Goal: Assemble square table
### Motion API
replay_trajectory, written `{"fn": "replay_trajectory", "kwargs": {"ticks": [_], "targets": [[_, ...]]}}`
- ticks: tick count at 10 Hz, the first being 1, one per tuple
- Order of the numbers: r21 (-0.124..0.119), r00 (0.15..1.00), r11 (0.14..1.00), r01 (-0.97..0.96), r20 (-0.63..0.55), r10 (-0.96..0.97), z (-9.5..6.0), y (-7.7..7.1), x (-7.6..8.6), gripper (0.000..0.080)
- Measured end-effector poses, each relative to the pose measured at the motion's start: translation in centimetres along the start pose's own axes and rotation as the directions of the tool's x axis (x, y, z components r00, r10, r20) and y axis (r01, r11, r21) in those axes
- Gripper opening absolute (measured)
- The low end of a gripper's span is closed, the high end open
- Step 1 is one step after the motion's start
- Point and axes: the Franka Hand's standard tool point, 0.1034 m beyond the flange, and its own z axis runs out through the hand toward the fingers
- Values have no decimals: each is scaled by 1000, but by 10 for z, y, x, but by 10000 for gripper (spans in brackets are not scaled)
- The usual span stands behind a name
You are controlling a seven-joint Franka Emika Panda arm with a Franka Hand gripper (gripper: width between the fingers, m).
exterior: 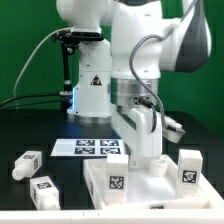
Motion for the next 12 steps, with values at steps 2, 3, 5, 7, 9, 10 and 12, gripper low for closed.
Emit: {"fn": "replay_trajectory", "kwargs": {"ticks": [2, 3, 5, 7, 9, 10, 12], "targets": [[-4, 996, 996, 90, -7, -90, 2, 7, 9, 56], [-7, 993, 993, 115, -9, -115, 2, 9, 12, 58], [-15, 966, 966, 257, -11, -257, 1, 14, 24, 58], [-22, 828, 828, 560, -28, -560, -8, 16, 54, 58], [-36, 745, 747, 663, -68, -664, -4, 24, 48, 58], [-42, 690, 693, 720, -62, -721, -4, 23, 49, 58], [-57, 587, 589, 806, -56, -808, -4, 24, 51, 57]]}}
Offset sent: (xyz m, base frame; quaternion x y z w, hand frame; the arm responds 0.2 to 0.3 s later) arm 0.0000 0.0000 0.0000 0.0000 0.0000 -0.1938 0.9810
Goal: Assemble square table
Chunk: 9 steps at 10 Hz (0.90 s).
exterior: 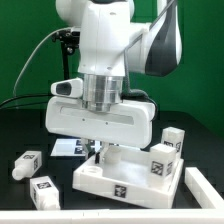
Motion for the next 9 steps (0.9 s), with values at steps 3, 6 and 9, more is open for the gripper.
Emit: {"fn": "replay_trajectory", "kwargs": {"ticks": [3, 6, 9], "targets": [[-45, 914, 916, 398, -59, -400, -2, 6, 10, 58], [-63, 813, 814, 577, -47, -580, -3, 8, 14, 58], [-95, 499, 498, 862, -13, -866, -11, 8, 39, 58]]}}
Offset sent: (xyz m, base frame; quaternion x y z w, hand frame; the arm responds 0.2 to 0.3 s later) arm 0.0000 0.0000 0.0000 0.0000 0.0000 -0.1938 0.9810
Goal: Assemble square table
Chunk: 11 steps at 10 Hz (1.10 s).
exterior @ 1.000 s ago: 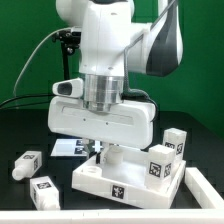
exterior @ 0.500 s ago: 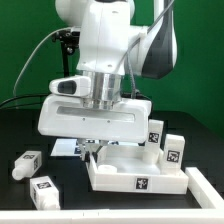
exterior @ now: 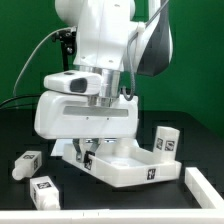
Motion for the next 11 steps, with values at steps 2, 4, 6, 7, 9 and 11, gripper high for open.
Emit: {"fn": "replay_trajectory", "kwargs": {"ticks": [2, 4, 6, 7, 9, 11], "targets": [[-1, 996, 996, 84, 8, -84, 1, 0, -3, 58], [23, 959, 959, 282, 35, -283, -2, 6, 13, 57], [0, 800, 801, 599, 58, -598, -6, 12, 55, 57], [6, 772, 774, 633, 62, -632, -4, 11, 51, 57], [7, 738, 740, 673, 69, -672, -4, 12, 51, 58], [-10, 712, 713, 701, 51, -700, -11, 2, 94, 58]]}}
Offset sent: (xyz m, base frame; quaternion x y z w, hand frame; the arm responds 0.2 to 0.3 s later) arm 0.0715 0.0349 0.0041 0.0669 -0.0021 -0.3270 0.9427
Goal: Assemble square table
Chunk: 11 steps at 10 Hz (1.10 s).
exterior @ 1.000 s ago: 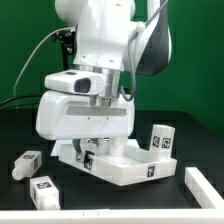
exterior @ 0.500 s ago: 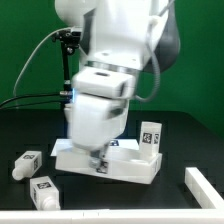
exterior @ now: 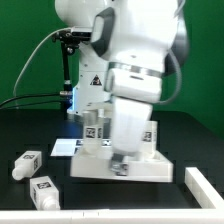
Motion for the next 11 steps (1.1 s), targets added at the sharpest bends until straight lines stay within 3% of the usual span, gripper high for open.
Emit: {"fn": "replay_trajectory", "kwargs": {"ticks": [1, 2, 7, 8, 10, 11], "targets": [[-34, 999, 998, 46, -13, -46, 1, 23, 14, 57], [-82, 991, 988, 133, -24, -135, 5, 30, 13, 57], [-68, 996, 994, 84, -26, -85, 9, 27, 9, 57], [-41, 999, 999, 30, -18, -31, 8, 34, 15, 57], [-66, 1000, 998, -22, -17, 20, 11, 62, 26, 57], [-61, 999, 997, -41, -16, 40, 14, 65, 30, 58]]}}
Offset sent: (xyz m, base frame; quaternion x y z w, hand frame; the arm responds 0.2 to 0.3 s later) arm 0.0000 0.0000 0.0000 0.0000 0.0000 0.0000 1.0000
